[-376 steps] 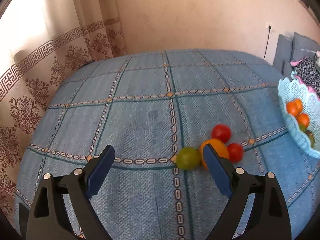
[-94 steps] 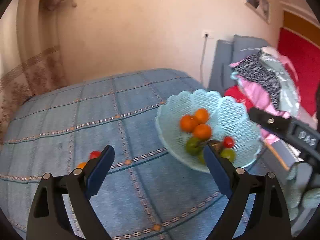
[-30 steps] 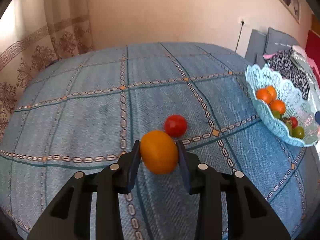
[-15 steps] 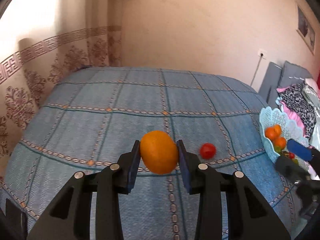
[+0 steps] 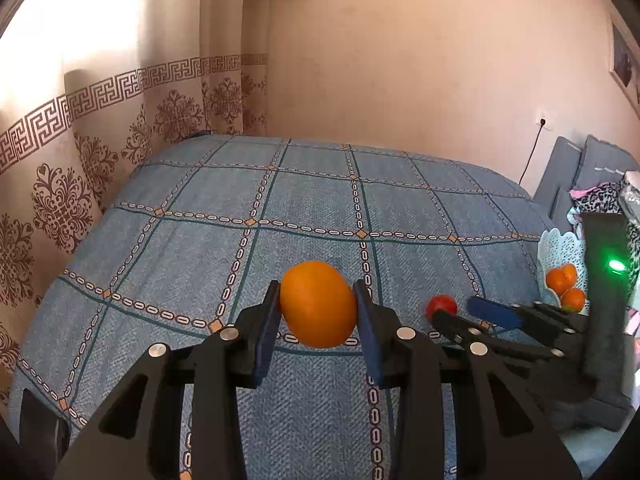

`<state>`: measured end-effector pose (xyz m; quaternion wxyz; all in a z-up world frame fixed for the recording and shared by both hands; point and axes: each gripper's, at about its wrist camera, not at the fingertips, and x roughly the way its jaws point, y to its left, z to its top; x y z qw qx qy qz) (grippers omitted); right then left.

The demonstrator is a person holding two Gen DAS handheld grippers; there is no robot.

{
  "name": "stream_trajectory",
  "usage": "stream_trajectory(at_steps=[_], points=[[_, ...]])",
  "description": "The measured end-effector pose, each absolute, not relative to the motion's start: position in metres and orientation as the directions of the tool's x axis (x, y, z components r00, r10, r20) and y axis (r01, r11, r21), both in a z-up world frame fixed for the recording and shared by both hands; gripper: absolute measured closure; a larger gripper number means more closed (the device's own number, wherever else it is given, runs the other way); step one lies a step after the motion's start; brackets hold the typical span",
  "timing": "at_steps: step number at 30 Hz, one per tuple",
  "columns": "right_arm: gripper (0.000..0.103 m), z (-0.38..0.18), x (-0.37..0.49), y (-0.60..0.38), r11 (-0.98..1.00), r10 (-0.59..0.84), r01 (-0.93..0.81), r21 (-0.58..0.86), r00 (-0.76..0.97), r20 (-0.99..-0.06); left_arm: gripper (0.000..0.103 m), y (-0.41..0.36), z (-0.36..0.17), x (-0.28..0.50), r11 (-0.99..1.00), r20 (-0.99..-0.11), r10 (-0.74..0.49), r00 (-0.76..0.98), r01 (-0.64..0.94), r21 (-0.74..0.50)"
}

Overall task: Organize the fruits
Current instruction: 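Grasp the red tomato with the right tool while the left tool holds the orange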

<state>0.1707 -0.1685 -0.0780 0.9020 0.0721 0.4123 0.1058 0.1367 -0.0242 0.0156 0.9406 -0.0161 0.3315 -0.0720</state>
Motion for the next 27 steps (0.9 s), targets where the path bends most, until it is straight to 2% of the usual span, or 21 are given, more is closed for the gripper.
stream_trajectory(at_steps=[5,10,17,27], points=[[0.061,-0.087,0.184,-0.16,0.971,0.236,-0.127,0.201,0.621,-0.747,0.066,-0.023,0.015,0.138,0.987,-0.626,-0.161,0.763,0.13,-0.095],[0.074,-0.089,0.187,-0.157,0.978,0.209,-0.117,0.174,0.632,-0.747,0.066,-0.023,0.013,0.138,0.986,-0.631,-0.165,0.758,0.13,-0.101],[0.074,-0.085,0.175,-0.162,0.977,0.21,-0.111,0.181,0.64,-0.739,0.066,-0.025,0.006,0.141,0.985,-0.646,-0.17,0.744,0.14,-0.098],[0.074,-0.047,0.144,-0.189,0.969,0.221,-0.083,0.234,0.714,-0.665,0.066,-0.033,0.002,0.14,0.98,-0.651,-0.194,0.734,0.173,-0.097]])
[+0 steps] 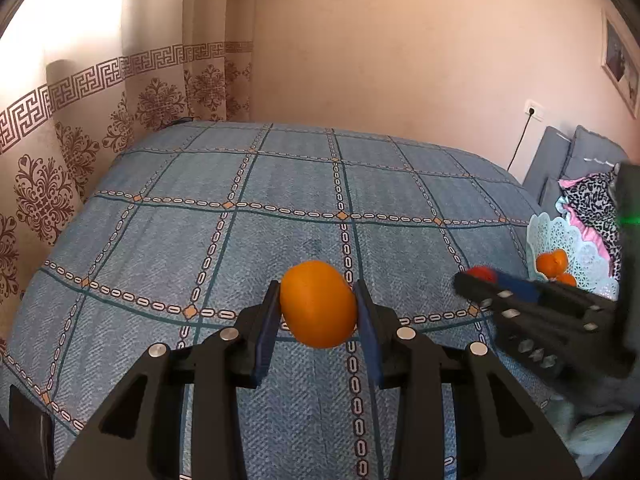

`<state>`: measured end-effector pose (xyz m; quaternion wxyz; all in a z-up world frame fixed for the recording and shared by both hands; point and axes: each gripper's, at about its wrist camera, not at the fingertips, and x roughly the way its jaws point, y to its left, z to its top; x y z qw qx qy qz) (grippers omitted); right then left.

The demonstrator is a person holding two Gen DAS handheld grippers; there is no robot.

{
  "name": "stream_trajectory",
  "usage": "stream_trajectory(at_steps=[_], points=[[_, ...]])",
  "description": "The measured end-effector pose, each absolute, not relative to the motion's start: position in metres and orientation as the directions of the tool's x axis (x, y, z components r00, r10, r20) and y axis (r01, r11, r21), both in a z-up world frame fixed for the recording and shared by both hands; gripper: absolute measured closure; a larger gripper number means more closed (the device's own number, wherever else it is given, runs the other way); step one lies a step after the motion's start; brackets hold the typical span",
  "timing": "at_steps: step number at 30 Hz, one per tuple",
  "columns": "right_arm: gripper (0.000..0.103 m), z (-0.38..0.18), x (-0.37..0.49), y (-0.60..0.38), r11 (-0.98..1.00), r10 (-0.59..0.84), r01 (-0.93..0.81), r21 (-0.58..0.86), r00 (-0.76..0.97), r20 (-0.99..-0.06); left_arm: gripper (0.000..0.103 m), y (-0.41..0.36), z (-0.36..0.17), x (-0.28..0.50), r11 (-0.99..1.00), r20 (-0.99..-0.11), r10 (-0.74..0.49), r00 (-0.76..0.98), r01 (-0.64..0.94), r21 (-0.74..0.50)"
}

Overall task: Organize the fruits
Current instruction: 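Grasp the red tomato with the right tool while the left tool holds the orange, then carry the red tomato over the blue basket and open the right tool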

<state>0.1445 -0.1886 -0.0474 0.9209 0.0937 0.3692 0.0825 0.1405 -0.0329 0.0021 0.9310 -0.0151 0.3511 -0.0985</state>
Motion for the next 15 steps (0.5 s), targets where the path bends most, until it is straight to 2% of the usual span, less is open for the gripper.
stream_trajectory(at_steps=[15], points=[[0.074,-0.023,0.101,-0.247,0.96,0.161,0.022,0.28,0.776,-0.61,0.066,-0.043,-0.002,0.136,0.976,-0.659,-0.208,0.723,0.201,-0.087]])
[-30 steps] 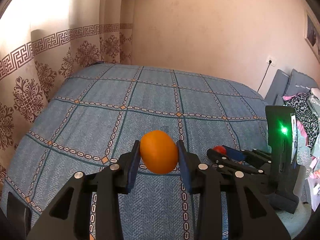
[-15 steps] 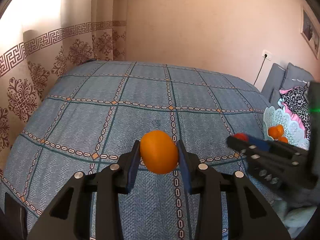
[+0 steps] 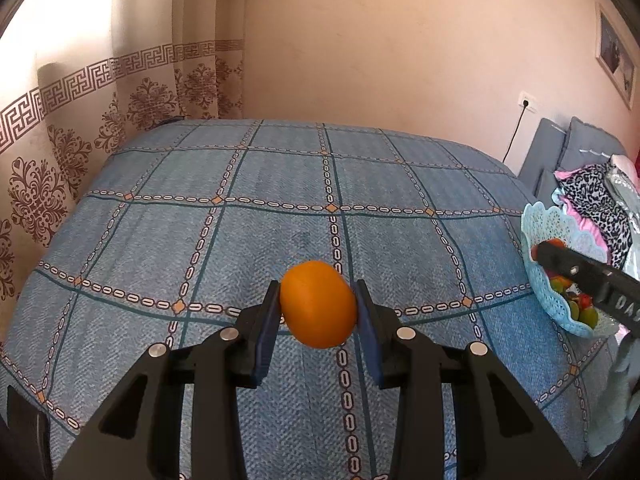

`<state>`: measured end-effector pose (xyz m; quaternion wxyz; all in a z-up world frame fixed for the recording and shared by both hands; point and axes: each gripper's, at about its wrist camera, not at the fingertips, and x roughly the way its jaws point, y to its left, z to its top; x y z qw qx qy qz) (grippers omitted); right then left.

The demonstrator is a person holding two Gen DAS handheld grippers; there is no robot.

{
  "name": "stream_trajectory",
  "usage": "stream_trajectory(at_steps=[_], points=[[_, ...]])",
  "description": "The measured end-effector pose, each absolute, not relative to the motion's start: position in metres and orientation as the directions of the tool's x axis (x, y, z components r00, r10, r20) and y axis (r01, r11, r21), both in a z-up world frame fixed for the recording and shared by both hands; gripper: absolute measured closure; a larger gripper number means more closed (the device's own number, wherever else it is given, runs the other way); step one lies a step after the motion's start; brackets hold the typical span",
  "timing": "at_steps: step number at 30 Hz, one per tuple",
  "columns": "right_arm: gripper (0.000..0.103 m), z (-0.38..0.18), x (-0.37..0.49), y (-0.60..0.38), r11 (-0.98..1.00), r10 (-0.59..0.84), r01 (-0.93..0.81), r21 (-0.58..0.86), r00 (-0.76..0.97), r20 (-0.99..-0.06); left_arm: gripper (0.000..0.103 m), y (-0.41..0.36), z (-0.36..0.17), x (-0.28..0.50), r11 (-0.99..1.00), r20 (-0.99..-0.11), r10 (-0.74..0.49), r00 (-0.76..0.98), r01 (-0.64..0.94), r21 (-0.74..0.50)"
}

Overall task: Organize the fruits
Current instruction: 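Carry the red tomato over the blue basket and open the right tool, then carry the held orange toward the blue basket with the left tool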

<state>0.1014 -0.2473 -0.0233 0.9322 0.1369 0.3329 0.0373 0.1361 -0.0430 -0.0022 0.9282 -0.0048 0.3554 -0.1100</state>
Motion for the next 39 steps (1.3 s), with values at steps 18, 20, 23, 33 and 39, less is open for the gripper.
stream_trajectory(at_steps=[18,20,23,33,39], points=[[0.074,-0.038,0.072,-0.334,0.906,0.032,0.245,0.345,0.773,-0.633,0.066,-0.052,-0.009,0.135,0.968,-0.672,-0.229,0.704,0.237,-0.082],[0.074,-0.041,0.07,-0.342,0.895,0.023,0.268,0.356,0.77,-0.638,0.066,-0.053,-0.009,0.135,0.968,-0.673,-0.229,0.703,0.239,-0.08],[0.068,-0.046,0.067,-0.353,0.875,0.02,0.301,0.38,0.761,-0.648,0.066,-0.054,-0.009,0.135,0.967,-0.673,-0.231,0.703,0.243,-0.078],[0.036,-0.04,0.043,-0.366,0.85,-0.019,0.324,0.415,0.807,-0.591,0.066,-0.056,-0.013,0.136,0.964,-0.693,-0.245,0.678,0.245,-0.101],[0.035,-0.032,0.024,-0.382,0.822,-0.051,0.344,0.454,0.838,-0.544,0.066,-0.07,-0.004,0.129,0.957,-0.677,-0.26,0.688,0.276,-0.086]])
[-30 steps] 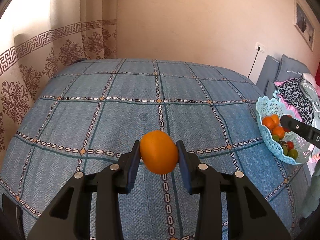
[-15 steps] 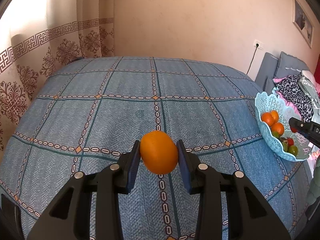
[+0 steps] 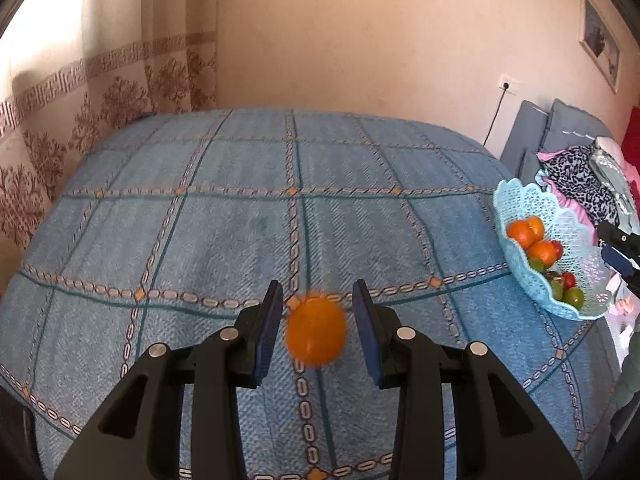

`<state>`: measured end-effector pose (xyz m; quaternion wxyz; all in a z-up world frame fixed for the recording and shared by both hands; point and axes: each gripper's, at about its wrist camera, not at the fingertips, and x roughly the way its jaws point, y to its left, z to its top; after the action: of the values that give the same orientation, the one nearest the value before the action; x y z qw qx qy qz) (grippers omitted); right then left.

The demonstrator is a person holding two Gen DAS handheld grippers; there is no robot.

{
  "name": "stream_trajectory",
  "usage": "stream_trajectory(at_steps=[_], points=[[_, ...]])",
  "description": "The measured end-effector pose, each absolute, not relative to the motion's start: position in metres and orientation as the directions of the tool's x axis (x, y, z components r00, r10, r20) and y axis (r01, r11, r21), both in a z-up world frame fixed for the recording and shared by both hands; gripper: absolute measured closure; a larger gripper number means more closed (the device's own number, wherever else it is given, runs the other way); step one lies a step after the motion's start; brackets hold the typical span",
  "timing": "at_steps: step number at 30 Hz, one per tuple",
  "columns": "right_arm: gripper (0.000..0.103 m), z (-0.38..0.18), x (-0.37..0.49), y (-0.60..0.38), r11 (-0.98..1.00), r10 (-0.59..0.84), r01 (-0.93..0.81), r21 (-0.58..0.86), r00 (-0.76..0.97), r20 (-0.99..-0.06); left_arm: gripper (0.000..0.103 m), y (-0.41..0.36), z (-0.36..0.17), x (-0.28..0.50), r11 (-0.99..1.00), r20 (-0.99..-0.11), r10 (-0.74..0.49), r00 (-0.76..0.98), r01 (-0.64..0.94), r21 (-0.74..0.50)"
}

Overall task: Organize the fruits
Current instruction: 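Carry the held orange toward the blue basket with the left tool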

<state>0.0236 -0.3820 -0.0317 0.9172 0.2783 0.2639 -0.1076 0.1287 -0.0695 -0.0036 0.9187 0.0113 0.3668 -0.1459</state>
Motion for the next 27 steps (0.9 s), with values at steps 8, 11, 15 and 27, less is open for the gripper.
stream_trajectory(at_steps=[8,11,15,27], points=[[0.03,-0.028,0.003,-0.4,0.786,-0.087,0.367,0.497,0.862,-0.499,0.066,-0.1,0.02,0.117,0.938,-0.648,-0.283,0.707,0.345,-0.033],[0.03,-0.023,-0.002,-0.405,0.78,-0.087,0.36,0.512,0.872,-0.481,0.063,-0.099,0.02,0.12,0.937,-0.662,-0.295,0.689,0.344,-0.059],[0.03,-0.018,-0.006,-0.407,0.78,-0.082,0.348,0.52,0.881,-0.467,0.055,-0.099,0.015,0.13,0.935,-0.692,-0.317,0.649,0.337,-0.112],[0.03,-0.016,-0.009,-0.411,0.773,-0.069,0.337,0.537,0.887,-0.457,0.045,-0.144,-0.027,0.13,0.892,-0.76,-0.339,0.555,0.446,-0.072]])
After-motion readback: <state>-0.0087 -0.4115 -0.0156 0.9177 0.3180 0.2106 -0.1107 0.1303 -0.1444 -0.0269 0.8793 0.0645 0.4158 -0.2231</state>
